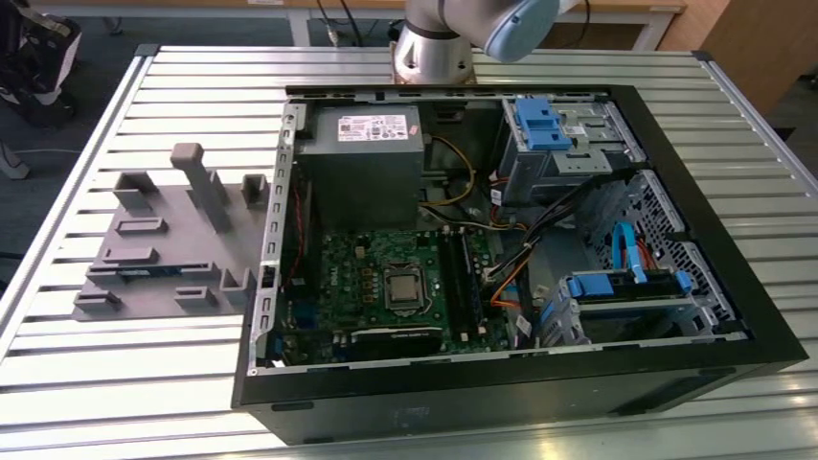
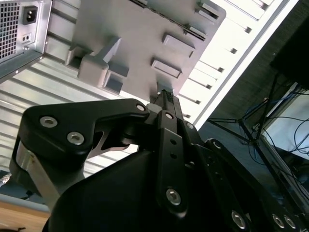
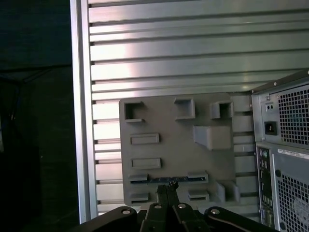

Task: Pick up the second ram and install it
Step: 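Reach for the second ram, then pick up the second ram and move it above second insertion slot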

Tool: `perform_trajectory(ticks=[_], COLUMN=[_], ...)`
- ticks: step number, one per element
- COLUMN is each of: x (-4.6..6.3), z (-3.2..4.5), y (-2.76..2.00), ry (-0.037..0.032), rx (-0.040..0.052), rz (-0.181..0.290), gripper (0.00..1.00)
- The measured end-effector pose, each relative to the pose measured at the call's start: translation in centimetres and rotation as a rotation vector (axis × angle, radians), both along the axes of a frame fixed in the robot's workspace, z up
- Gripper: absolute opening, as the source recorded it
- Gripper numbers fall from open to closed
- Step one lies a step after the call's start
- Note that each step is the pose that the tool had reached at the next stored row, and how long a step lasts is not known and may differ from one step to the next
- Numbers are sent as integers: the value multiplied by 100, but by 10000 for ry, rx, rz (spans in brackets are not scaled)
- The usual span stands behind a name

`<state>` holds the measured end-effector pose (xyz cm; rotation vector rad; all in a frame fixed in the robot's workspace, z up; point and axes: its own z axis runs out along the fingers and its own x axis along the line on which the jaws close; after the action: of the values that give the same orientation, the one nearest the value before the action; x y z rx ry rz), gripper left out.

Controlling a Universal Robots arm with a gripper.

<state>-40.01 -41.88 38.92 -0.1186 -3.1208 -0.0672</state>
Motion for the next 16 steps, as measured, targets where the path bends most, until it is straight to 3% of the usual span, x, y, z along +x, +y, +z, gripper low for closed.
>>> perform_trajectory(ticks=[3,16], x=[-52,-55], z=[0,0], y=[-7,-7], ry=[2,1], rx=[-1,-1], rz=[-1,0], gripper=[11,11])
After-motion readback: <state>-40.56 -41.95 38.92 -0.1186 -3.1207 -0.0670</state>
